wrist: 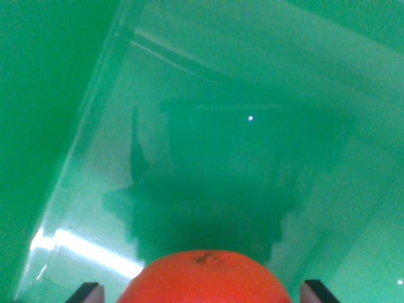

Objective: Pick fruit

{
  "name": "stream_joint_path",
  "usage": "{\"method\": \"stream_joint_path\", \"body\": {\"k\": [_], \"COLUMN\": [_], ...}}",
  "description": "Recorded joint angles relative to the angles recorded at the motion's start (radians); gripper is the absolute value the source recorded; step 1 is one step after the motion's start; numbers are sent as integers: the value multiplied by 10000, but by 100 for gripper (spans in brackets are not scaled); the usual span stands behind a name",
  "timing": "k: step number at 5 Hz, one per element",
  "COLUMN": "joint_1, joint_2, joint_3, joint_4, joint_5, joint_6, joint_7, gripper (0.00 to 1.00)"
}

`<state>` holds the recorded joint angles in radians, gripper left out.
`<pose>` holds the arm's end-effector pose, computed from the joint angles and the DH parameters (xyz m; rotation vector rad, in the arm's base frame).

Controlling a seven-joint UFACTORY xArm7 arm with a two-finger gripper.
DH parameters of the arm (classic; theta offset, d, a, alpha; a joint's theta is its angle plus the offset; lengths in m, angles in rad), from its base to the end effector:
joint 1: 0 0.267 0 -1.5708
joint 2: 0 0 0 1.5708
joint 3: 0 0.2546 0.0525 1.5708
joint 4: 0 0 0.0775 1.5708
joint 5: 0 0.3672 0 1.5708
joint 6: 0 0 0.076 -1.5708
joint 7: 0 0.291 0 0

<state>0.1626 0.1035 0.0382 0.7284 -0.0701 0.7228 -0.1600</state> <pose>0.3972 0.0723 -0.0345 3.0296 0.6388 -0.1500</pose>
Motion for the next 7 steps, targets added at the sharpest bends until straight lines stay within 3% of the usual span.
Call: {"method": "stream_joint_path", "body": {"k": [1, 2, 3, 4, 5, 6, 7], "joint_1": [-2, -2, -3, -3, -5, -5, -8], "joint_2": [-112, -112, -243, -243, -393, -393, -555], "joint_3": [3, 3, 6, 6, 9, 9, 13], "joint_4": [156, 156, 339, 339, 549, 549, 774], "joint_5": [14, 14, 30, 30, 48, 48, 68], "joint_6": [268, 268, 581, 581, 940, 940, 1326], "joint_7": [-18, -18, -38, -38, -62, -62, -87], "gripper": [100, 100, 100, 100, 100, 100, 100]}}
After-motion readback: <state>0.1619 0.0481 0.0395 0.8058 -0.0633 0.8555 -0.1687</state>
